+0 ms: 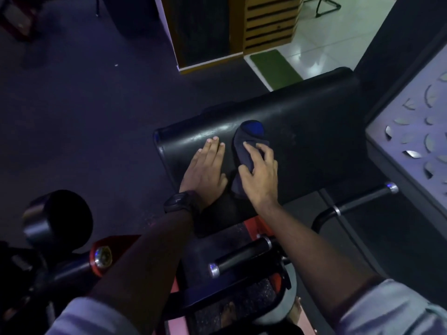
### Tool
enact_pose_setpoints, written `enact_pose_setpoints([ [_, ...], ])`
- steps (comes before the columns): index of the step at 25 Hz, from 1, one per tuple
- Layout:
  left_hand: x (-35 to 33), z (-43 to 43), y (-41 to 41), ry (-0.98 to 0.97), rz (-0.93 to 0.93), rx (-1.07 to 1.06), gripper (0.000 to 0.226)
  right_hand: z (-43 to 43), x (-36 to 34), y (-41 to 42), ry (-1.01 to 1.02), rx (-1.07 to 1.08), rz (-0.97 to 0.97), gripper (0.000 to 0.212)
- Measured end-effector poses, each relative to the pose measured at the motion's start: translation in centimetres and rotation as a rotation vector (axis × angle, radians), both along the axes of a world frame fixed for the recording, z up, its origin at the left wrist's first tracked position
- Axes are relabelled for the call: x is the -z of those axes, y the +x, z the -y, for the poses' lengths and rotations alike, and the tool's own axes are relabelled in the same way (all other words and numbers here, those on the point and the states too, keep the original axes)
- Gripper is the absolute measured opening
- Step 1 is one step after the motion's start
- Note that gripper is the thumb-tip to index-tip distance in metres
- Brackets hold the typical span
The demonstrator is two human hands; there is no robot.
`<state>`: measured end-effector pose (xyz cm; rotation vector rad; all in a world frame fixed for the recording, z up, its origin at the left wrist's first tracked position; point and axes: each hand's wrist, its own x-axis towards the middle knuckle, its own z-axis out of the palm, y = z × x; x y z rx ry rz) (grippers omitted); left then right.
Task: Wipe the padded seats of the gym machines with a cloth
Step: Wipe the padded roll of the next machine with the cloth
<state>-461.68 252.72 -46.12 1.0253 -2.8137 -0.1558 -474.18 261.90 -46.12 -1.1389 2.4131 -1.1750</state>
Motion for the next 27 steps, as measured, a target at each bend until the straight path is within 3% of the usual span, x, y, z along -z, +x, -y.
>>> enact_pose_setpoints([
  [8, -2.8, -2.1, -10.5, 0.085, -0.051, 0.101, 0.076, -3.5, -2.6, -8.4, -0.053, 0.257, -0.039, 0.053],
  [16, -4.6, -3.5, -27.8, -0.003, 0.026, 0.209, 0.075, -5.8, -3.3, -23.2, -0.126, 0.402, -0.003, 0.050],
  [21, -3.5, -2.7, -36.9, -0.118, 0.103, 0.218, 0.075, -5.2, -2.4, -32.3, -0.096, 0.397, 0.049, 0.049],
  [27, -0.5, -1.2, -39.9, -0.311, -0.050, 0.226, 0.071, -0.3, -2.1, -38.0, -0.254, 0.250, 0.114, 0.053],
])
